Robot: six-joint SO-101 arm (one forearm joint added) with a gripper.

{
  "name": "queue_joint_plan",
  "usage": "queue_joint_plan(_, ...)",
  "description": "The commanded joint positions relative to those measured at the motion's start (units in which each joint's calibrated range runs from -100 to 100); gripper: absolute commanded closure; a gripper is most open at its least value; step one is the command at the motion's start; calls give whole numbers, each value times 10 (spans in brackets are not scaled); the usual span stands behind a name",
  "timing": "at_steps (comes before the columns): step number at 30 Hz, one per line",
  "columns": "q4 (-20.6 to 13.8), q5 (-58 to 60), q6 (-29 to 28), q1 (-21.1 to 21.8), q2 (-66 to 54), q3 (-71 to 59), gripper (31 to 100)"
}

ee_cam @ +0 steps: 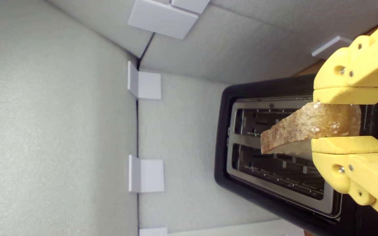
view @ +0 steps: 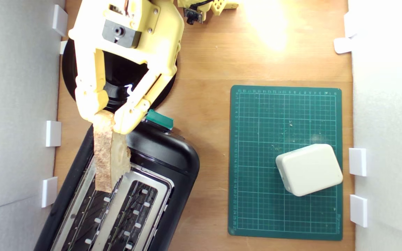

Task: Pick bread and place in toaster

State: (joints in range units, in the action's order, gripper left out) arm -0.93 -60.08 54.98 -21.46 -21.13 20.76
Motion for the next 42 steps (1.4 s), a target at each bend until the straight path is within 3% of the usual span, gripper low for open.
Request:
queue_joint_plan(1, 4, 13, 1, -7, 7, 65, 779)
queue_joint_plan(12, -3, 65, 0, -8, 32, 70, 779)
queue_joint_plan(18, 3, 66, 0, -29, 33, 69, 779)
queue_joint_plan(42, -7, 66, -1, -42, 81, 69, 779)
